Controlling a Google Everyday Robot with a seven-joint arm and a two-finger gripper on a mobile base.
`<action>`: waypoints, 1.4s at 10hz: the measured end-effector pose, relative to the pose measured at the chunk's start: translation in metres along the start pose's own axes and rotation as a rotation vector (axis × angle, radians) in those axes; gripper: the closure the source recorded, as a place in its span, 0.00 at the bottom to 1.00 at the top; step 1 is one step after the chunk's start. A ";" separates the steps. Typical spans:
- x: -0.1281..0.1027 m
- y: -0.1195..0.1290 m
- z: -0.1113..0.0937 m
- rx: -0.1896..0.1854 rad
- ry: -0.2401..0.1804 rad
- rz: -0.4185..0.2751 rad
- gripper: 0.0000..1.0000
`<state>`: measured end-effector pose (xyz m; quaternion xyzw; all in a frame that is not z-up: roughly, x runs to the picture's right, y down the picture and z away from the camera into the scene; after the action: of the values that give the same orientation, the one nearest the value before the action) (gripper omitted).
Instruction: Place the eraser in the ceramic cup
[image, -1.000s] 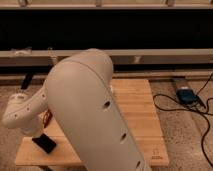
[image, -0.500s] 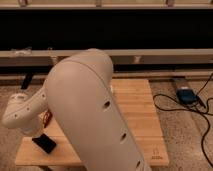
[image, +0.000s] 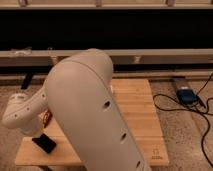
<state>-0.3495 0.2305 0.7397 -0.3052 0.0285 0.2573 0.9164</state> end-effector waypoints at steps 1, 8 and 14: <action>0.000 0.000 0.000 0.000 0.000 0.000 0.98; -0.003 0.007 0.013 -0.031 0.014 -0.031 0.73; 0.010 0.024 0.016 -0.076 0.061 -0.059 0.20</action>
<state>-0.3540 0.2607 0.7379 -0.3481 0.0376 0.2215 0.9101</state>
